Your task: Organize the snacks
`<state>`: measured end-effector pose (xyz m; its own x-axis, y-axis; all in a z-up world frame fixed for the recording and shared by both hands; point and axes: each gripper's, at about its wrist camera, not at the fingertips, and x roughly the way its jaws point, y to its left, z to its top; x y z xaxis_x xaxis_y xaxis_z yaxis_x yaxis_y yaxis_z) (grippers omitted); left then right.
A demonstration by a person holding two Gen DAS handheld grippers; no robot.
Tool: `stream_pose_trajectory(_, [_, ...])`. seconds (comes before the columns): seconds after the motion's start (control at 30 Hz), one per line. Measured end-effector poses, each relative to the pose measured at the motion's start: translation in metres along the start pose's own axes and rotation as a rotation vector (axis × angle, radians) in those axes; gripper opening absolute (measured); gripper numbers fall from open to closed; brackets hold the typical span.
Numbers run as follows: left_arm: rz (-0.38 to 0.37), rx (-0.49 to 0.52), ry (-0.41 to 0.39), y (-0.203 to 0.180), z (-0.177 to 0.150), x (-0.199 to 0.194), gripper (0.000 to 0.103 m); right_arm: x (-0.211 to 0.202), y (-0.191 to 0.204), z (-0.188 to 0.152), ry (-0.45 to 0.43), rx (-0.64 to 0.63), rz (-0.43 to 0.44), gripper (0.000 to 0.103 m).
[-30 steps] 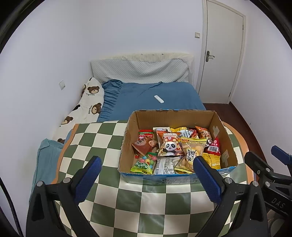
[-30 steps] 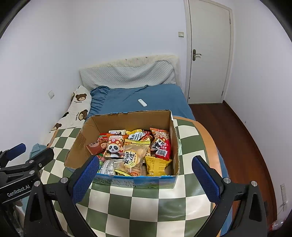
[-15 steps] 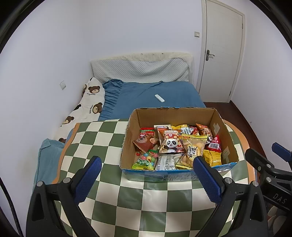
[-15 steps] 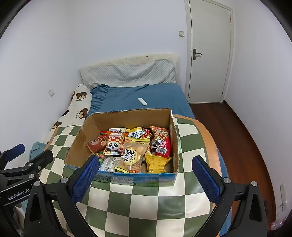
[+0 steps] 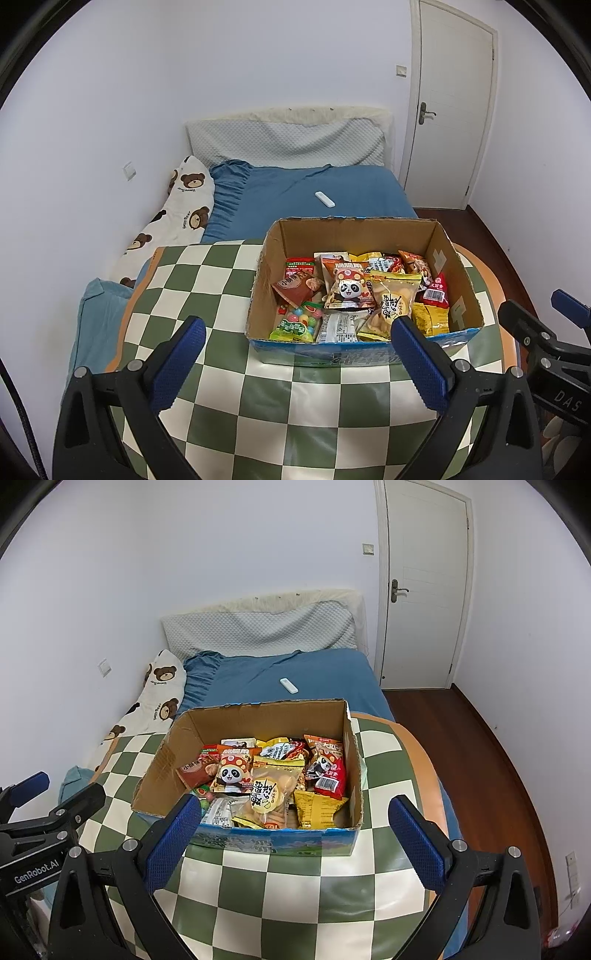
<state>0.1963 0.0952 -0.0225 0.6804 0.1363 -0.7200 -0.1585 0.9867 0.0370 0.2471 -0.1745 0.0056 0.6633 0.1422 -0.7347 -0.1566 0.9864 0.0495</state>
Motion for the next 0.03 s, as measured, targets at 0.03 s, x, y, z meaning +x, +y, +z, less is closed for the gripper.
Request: stream_pose_trajectory(0.03, [0.001,-0.001,-0.002,0.0006,0.0001,-0.0007,0.103,-0.0007,-0.0003,-0.0005,0.0,0.0,0.001,0.103])
